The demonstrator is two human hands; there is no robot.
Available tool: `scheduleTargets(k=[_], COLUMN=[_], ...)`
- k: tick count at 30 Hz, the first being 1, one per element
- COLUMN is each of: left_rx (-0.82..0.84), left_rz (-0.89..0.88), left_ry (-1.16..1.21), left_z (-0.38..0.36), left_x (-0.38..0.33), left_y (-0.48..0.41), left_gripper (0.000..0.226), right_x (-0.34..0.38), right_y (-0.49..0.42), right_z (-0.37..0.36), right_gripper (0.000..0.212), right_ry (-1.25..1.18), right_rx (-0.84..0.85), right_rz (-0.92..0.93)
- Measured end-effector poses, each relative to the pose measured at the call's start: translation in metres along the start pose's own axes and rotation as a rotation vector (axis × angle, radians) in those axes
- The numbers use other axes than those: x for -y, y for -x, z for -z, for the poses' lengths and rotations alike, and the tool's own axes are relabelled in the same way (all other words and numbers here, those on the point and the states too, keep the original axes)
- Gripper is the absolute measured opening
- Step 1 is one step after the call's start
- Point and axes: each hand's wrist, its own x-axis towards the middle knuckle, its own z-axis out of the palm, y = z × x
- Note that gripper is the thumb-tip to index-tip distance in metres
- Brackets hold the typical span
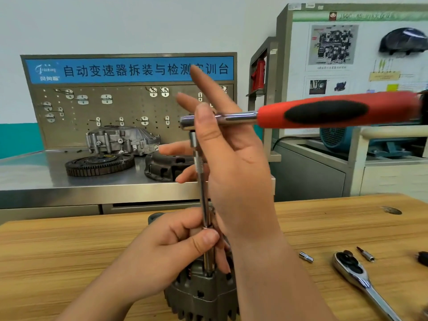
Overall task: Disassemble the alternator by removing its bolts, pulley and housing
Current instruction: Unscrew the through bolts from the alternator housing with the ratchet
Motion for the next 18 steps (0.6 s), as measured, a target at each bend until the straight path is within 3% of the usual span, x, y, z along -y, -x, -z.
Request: scheduleTargets(k=[3,8,12,18], left_rx=[-0.029,-0.027,0.016,0.02], left_rz=[0.02,-0.008,-0.027,-0.034], left_ry=[-0.007,0.029,0.021,0.021], left_z=[-0.0001,-0.0004,-0.0003,0.0006], left_x=[0.0025,0.0022,-0.0006,0.0035], left_y=[0.0004,0.0013,0.001,-0.0006], left_gripper=[0.047,0.056,0.044,0.044], right_x=[-0.0001,-0.0031,-0.0045,-0.0016], right_y=[0.0005,0.0007,0.0014,0.0006], right_z=[-0.0006,-0.0024,0.0007,-0.0023], right_gripper=[0.033,0.043,0.059,0.032], right_ry=[-0.021,-0.188,-0.225,-0.104], right_rx=[0.009,0.0,0.03,0.044], right_rz=[0.026,-0.131,-0.26,-0.113])
